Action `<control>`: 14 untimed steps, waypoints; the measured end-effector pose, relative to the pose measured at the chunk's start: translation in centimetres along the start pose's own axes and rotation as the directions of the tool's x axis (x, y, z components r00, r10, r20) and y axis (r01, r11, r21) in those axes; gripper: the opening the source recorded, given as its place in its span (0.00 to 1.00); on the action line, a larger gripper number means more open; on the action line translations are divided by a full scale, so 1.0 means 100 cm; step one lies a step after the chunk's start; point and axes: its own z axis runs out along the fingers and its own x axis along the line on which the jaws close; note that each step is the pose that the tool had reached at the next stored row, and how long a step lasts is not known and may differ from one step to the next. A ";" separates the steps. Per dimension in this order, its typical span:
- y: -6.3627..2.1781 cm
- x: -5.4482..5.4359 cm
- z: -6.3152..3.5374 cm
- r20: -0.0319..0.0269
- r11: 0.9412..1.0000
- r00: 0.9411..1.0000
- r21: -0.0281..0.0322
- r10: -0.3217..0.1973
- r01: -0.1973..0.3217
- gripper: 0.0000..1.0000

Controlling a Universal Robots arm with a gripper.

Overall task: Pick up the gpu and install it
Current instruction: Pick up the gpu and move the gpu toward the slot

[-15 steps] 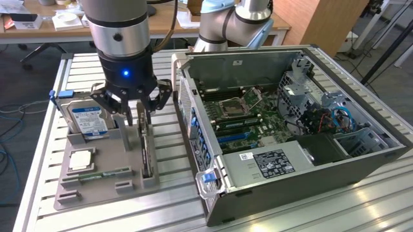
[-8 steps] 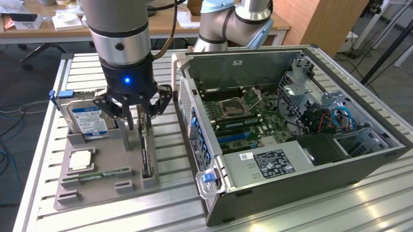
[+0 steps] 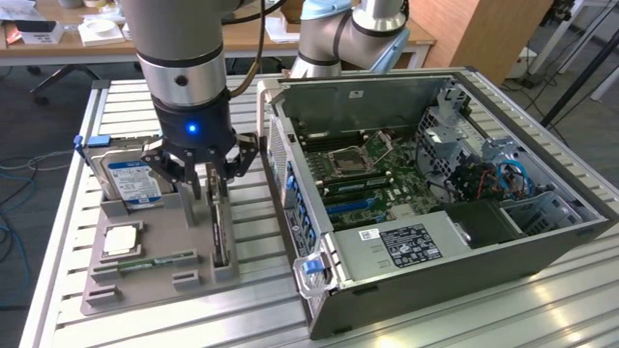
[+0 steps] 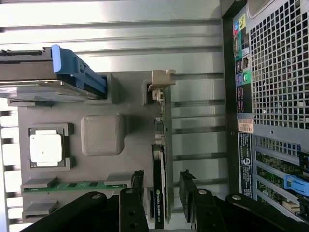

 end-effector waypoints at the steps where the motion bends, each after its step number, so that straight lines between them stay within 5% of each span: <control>1: 0.0000 0.000 0.0000 0.000 1.000 1.000 0.000 0.000 0.000 0.43; 14: -0.0121 -0.001 0.0037 -0.001 1.000 1.000 0.000 0.000 0.000 0.43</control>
